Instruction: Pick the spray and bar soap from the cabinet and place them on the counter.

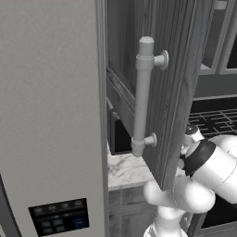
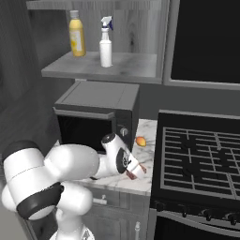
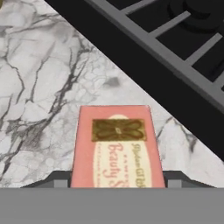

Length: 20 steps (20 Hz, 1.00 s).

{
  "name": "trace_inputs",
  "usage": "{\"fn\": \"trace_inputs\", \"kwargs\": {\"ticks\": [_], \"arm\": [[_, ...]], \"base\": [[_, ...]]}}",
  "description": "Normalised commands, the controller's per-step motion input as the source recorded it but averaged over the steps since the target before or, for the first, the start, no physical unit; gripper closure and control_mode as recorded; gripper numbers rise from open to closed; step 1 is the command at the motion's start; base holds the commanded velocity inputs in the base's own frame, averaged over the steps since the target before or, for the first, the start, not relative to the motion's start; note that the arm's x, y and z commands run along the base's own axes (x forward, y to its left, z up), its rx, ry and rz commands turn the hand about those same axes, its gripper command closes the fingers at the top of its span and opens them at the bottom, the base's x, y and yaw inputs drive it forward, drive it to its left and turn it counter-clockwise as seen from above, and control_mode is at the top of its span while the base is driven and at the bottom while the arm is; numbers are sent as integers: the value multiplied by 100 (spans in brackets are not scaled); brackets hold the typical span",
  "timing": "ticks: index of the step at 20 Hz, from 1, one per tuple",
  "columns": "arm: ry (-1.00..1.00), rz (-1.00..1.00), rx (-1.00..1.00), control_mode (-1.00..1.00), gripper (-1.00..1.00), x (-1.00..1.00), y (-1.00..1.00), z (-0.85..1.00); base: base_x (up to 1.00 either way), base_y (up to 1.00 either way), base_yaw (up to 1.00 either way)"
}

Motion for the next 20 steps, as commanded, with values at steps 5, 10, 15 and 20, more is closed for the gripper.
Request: {"fn": "trace_inputs", "kwargs": {"ticks": [5,10,15,20], "arm": [[0,0,0,-100,100,24,0,-9],[-1,0,0,-100,100,13,0,-13],[0,-1,1,-100,-100,1,0,-14],[2,0,2,-100,-100,-6,0,-4]], "base": [[0,0,0],[0,0,0],[0,0,0],[0,0,0]]}}
